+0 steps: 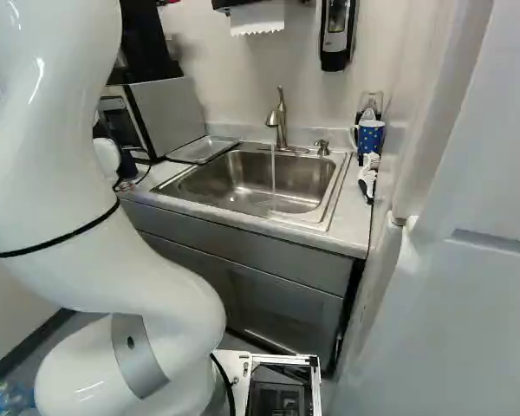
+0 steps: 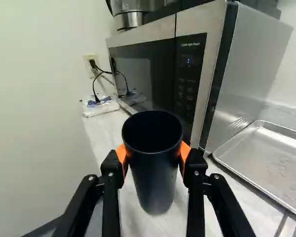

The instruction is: Rinse the cup and place it in the tray

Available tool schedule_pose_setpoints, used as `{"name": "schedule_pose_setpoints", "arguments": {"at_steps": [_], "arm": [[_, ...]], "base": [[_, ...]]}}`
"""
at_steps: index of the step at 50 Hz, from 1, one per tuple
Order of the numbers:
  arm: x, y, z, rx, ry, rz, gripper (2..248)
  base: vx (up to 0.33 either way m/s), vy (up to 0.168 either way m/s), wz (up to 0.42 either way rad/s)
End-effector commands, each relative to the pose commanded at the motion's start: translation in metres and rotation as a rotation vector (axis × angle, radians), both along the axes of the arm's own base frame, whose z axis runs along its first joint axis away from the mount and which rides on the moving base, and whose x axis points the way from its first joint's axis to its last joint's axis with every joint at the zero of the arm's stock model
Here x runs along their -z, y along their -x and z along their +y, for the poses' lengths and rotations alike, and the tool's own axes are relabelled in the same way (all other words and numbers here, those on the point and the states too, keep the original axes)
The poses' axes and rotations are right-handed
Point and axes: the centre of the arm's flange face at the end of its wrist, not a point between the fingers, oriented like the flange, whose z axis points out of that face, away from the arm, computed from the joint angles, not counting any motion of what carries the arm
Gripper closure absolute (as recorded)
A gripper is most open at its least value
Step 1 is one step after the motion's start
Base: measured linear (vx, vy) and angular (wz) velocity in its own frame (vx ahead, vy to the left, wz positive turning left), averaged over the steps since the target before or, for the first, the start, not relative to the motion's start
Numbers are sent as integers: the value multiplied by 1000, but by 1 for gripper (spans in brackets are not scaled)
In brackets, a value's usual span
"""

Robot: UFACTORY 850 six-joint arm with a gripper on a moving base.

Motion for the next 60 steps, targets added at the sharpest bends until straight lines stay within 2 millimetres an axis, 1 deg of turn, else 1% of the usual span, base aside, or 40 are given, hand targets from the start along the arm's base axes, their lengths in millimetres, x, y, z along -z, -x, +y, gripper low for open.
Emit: {"name": "schedule_pose_setpoints", "arguments": {"at_steps": [37, 53, 60], "arm": [[-38, 11, -60, 87, -41, -55, 128], [-52, 7, -85, 136, -42, -58, 128], [-50, 2, -95, 160, -32, -44, 128]], "base": [[0, 0, 0], [0, 0, 0], [0, 0, 0]]}}
